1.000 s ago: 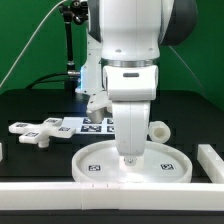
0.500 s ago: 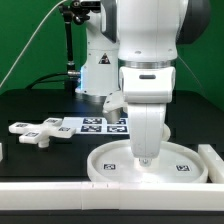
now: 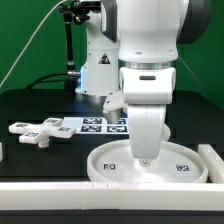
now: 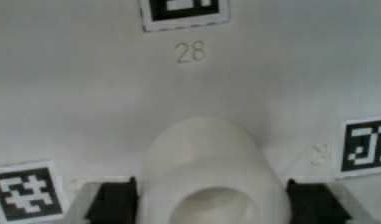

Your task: Assemble round table

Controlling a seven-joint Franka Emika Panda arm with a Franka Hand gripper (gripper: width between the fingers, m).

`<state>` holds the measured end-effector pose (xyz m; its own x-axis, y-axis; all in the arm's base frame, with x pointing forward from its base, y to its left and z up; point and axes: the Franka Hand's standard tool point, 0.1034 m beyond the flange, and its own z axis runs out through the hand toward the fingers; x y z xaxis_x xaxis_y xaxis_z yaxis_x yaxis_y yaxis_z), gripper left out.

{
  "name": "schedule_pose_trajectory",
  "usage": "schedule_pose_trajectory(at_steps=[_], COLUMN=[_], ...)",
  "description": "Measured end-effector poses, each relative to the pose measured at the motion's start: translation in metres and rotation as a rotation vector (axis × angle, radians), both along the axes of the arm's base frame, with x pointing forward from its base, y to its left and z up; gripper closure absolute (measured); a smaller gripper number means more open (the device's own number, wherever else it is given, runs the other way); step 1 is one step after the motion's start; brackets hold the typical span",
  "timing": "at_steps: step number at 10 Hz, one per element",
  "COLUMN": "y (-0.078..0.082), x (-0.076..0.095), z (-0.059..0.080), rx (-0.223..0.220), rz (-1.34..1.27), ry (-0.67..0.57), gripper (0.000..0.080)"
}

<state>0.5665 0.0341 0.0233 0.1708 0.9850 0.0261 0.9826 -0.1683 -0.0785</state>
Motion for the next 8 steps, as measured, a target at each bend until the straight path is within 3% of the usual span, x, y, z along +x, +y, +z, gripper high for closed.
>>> schedule_pose_trajectory(at_steps=[1, 2, 3, 8], y=[0.000, 0.000, 0.000, 0.004], x=[0.000, 0.000, 0.000, -0.026], z=[0.000, 0.000, -0.001, 0.032], rx=[0.000, 0.000, 0.000, -0.016], rz=[-0.001, -0.001, -0.001, -0.135], ry=[0.001, 0.001, 0.001, -0.012], gripper=[0.0233, 0.0233, 0.0167, 0.0151])
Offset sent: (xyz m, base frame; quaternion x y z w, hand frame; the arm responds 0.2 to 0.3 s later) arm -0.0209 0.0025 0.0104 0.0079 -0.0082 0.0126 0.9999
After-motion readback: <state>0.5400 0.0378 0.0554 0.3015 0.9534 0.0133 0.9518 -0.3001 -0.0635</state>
